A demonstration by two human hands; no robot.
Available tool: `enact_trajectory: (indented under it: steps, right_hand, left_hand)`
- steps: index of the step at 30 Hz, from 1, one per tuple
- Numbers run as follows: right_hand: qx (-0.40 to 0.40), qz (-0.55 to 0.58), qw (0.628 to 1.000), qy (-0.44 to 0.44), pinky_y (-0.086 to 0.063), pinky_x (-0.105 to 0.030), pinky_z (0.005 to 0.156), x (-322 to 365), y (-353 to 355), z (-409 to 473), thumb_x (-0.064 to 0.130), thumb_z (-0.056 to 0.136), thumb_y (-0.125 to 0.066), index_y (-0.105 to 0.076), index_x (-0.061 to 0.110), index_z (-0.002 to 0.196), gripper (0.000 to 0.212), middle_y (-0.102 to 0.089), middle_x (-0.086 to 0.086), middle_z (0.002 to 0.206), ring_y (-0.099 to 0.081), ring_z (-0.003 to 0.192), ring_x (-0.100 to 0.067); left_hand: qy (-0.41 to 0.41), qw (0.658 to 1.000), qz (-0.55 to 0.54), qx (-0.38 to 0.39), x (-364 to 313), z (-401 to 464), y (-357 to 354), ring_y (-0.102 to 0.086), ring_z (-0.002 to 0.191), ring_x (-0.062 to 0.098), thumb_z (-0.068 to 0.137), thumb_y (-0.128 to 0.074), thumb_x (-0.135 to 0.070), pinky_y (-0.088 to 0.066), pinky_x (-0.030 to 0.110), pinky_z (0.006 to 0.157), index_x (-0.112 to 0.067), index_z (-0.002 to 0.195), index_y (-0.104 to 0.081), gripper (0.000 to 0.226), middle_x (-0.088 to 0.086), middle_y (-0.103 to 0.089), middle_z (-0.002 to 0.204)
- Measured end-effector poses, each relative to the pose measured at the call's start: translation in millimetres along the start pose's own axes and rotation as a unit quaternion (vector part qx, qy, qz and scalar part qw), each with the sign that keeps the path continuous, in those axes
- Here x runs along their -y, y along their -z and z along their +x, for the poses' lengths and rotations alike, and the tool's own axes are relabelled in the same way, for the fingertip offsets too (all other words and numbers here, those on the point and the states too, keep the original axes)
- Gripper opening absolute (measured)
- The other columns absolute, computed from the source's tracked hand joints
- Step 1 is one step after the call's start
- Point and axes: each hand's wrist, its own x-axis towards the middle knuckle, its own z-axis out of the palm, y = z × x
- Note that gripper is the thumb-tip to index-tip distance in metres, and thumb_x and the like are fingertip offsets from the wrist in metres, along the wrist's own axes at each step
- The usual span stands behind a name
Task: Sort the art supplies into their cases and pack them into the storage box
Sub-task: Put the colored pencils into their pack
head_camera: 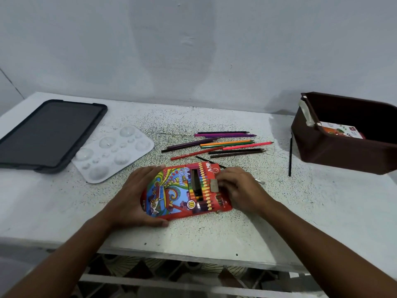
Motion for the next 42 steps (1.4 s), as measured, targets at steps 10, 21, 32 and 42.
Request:
enact_trajectory:
  steps: [10,21,32,42]
  right_hand:
    - [-0.098,-0.199,0.963,-0.154,-0.044,-0.038,0.083,-79.1,46.6,26.8,0.014,0.097,-0.049,-0.063,0.017,0.122,0.029,-0.059,-0.005,0.123,-0.049,0.109,-0.031]
    - [-0.101,-0.219,0.956,-0.169,-0.043,-0.037,0.074,-77.7,48.4,21.8,0.013,0.095,-0.050,-0.063,0.018,0.112,0.022,-0.059,-0.004,0.113,-0.045,0.105,-0.028]
    - [-0.185,-0.215,0.953,-0.109,-0.034,-0.036,0.074,-88.2,62.1,-1.6,0.001,0.086,-0.062,-0.070,0.020,0.097,0.024,-0.064,0.000,0.089,-0.051,0.090,-0.032]
    - [-0.046,-0.181,0.982,0.005,-0.036,-0.030,0.068,-36.0,36.2,-14.6,0.009,0.082,-0.071,-0.073,0.014,0.103,0.022,-0.060,-0.009,0.094,-0.052,0.090,-0.028]
  left_hand:
    - [0.009,1.000,-0.008,0.001,-0.3,-1.1,1.1,-0.033,0.133,0.012,0.045,-0.081,-0.074,-0.036,0.041,0.108,-0.046,0.146,-0.021,0.120,-0.020,-0.033,0.141]
    - [0.001,1.000,-0.005,-0.002,-2.1,0.4,1.1,-0.027,0.133,0.000,0.047,-0.077,-0.076,-0.030,0.031,0.106,-0.050,0.145,-0.019,0.117,-0.033,-0.024,0.141]
    - [0.017,1.000,-0.001,0.004,0.0,-0.6,-0.4,-0.029,0.134,0.010,0.047,-0.078,-0.076,-0.032,0.037,0.108,-0.047,0.146,-0.019,0.120,-0.013,-0.033,0.142]
    - [0.023,1.000,-0.002,0.011,-3.3,-0.4,1.7,-0.028,0.133,0.004,0.045,-0.077,-0.077,-0.032,0.035,0.106,-0.049,0.146,-0.018,0.121,-0.026,-0.028,0.140]
